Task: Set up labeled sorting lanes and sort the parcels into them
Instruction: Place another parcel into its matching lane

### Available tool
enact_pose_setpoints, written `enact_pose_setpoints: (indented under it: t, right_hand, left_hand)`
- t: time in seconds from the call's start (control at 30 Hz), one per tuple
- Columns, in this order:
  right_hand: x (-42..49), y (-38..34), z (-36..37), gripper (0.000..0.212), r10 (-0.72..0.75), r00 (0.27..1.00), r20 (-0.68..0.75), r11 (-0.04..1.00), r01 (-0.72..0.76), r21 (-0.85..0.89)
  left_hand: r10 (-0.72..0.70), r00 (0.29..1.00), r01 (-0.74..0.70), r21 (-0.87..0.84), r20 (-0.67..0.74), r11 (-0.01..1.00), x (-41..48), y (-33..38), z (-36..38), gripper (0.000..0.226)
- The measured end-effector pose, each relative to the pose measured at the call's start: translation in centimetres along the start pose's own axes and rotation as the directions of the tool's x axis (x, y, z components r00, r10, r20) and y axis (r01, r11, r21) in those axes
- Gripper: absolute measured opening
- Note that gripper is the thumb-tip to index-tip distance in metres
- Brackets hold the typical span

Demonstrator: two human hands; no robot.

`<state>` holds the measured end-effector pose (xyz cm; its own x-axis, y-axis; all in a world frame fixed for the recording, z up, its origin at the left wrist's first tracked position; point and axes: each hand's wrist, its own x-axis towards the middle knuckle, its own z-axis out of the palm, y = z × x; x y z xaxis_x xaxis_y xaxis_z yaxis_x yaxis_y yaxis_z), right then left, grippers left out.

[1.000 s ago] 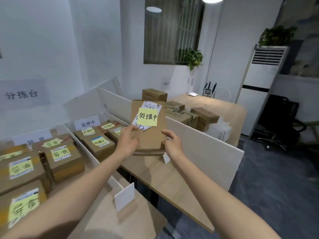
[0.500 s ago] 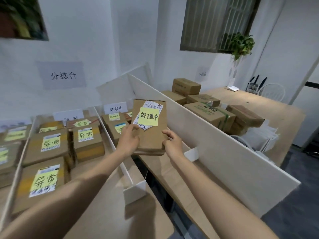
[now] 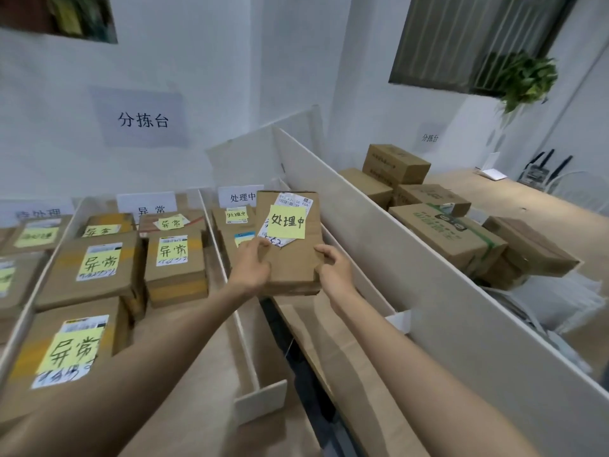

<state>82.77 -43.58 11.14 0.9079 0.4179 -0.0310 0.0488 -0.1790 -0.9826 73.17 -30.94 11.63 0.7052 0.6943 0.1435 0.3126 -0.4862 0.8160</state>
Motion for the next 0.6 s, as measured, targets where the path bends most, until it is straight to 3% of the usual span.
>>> enact_pose_setpoints:
  t: [0.3, 0.6]
  right_hand:
    - [2.4, 3.6, 0.6, 0.05, 0.07, 0.996, 0.047, 0.997, -0.069, -0.026]
    - [3.8, 6.8, 0.6, 0.05, 0.151, 0.966, 0.208, 0.986, -0.133, -0.1]
  left_hand:
    - [-0.053, 0.998, 0.051, 0.058, 0.03, 0.997, 0.3, -3.1, 2.8, 0.04]
    - [-0.164, 0.985, 0.156, 0.145, 0.05, 0.977, -1.0, -5.2, 4.8, 0.045]
